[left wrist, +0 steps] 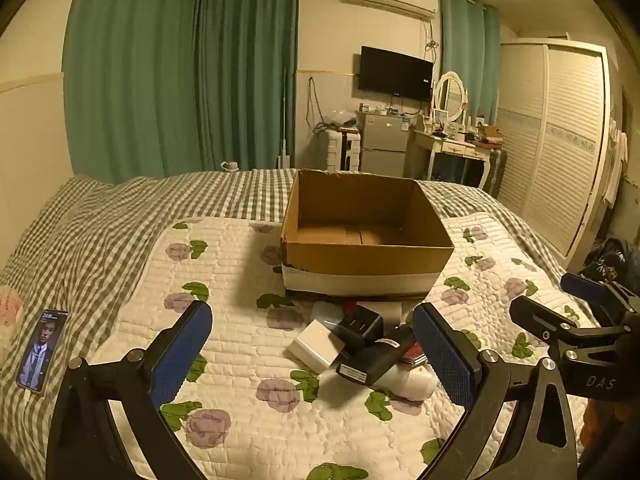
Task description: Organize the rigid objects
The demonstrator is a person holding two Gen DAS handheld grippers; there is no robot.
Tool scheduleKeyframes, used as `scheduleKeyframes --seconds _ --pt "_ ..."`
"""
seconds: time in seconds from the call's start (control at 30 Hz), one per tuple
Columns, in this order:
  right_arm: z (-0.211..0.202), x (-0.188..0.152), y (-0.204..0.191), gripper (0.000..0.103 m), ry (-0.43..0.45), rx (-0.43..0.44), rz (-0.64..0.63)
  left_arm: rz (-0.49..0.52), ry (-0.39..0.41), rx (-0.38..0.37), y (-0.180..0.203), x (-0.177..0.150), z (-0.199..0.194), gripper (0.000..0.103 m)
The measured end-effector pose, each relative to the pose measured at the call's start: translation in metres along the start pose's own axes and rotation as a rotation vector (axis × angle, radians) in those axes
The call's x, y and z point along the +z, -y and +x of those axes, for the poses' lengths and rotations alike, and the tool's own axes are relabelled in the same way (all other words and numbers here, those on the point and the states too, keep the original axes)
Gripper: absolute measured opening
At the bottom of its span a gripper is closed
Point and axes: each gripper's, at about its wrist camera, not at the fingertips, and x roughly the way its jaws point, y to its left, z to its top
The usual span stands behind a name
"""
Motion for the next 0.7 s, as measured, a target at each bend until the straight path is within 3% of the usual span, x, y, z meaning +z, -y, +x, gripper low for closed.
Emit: scheduleKeyframes --seconds 0.7 --pt "0.0 0.0 -0.002 0.103 0.0 0.002 -0.004 0.023 0.018 0.024 -0.001 0.003 -0.001 0.102"
